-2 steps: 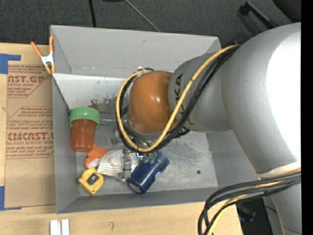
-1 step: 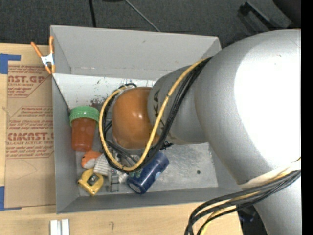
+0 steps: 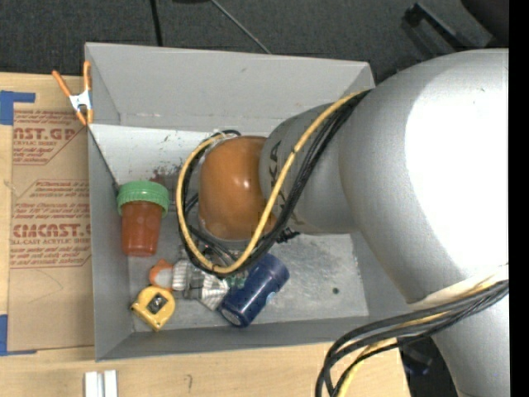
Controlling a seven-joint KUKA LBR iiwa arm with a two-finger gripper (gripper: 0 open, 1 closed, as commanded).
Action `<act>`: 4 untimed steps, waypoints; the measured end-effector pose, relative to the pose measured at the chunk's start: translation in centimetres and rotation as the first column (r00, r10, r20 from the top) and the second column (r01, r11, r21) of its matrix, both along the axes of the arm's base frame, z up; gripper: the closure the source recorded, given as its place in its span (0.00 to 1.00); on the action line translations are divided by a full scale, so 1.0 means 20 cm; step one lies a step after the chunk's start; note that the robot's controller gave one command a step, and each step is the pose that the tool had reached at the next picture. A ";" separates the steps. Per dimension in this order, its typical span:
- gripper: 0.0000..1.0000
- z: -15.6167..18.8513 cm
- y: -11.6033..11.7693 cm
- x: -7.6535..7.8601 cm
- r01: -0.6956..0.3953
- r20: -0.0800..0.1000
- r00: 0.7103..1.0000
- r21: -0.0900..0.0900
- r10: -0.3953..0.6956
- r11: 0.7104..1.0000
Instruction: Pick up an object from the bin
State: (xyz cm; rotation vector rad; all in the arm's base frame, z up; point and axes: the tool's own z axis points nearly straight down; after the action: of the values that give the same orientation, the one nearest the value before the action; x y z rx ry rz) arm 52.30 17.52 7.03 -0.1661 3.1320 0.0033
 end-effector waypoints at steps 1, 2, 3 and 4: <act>1.00 0.00 0.00 0.00 0.000 0.000 1.000 0.000 0.000 1.000; 1.00 0.01 0.00 0.00 0.000 -0.003 1.000 -0.001 0.000 1.000; 1.00 0.08 0.00 -0.01 0.000 -0.008 1.000 -0.003 0.000 1.000; 1.00 0.15 0.00 -0.01 -0.001 -0.005 1.000 -0.002 0.001 1.000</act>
Offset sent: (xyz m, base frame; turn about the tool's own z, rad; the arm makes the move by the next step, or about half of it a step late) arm 0.0000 0.0000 0.0371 0.0000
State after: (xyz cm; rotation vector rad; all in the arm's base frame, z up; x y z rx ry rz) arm 52.18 17.54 10.00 -0.1673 3.1373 0.0014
